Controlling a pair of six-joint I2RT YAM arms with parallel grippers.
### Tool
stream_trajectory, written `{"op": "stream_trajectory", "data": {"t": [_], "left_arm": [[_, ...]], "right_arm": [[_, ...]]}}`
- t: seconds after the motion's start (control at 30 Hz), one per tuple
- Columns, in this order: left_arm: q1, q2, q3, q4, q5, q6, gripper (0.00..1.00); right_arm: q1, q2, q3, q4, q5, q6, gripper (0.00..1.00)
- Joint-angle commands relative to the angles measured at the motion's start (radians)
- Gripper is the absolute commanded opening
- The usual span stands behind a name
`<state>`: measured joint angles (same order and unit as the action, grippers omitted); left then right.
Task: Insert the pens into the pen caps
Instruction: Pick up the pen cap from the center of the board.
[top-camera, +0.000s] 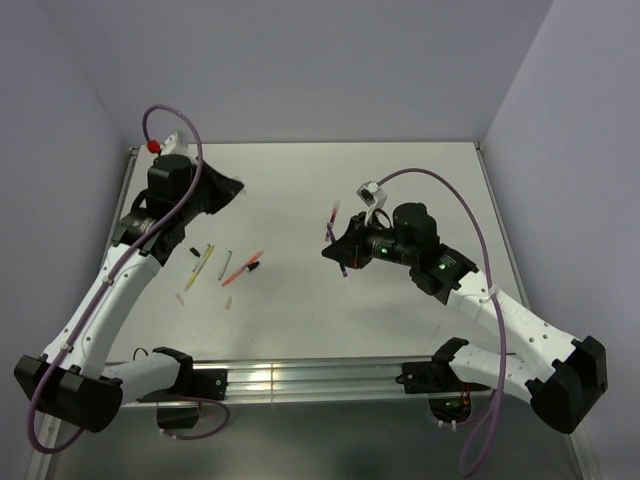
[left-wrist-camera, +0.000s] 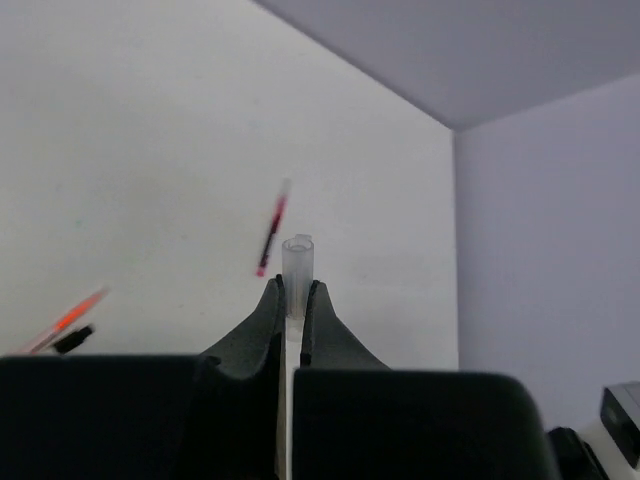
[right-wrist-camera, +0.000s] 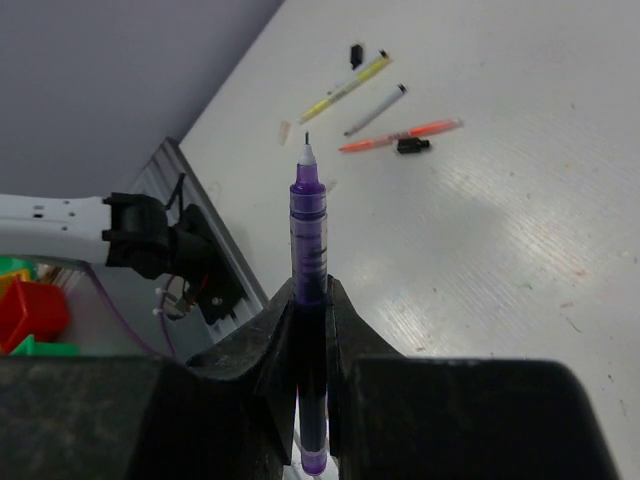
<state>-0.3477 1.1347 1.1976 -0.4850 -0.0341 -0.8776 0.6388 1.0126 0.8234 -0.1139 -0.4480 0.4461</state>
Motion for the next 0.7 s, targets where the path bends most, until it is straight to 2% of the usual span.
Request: {"op": "stream_trajectory", "data": {"t": [0.0, 0.03, 0.13, 0.27, 0.37, 0.67], "left_arm": [[-0.022, 0.059, 0.074, 0.155, 0.203, 0.092, 0.00], [-0.028, 0.068, 0.074, 0.254, 0.282, 0.086, 0.00], [-0.054, 0.092, 0.059, 0.473, 0.386, 0.048, 0.00], [-0.108, 0.151, 0.077, 0.642, 0.474, 0.040, 0.00], [-0.131, 0.158, 0.037, 0.797, 0.522, 0.013, 0.00], [-0.160, 0.152, -0.042, 0.968, 0.597, 0.008, 0.00]], "right_arm": [[-0.004, -0.043, 0.003, 0.112, -0.073, 0.025, 0.00], [-0.004, -0.048, 0.011, 0.111, -0.092, 0.035, 0.00], [-0.004, -0.031, 0.042, 0.161, -0.124, 0.078, 0.00], [-0.002, 0.007, 0.098, 0.212, -0.129, 0.134, 0.00], [-0.002, 0.041, 0.135, 0.241, -0.112, 0.166, 0.00], [-0.002, 0.113, 0.191, 0.312, -0.063, 0.220, 0.00]]}}
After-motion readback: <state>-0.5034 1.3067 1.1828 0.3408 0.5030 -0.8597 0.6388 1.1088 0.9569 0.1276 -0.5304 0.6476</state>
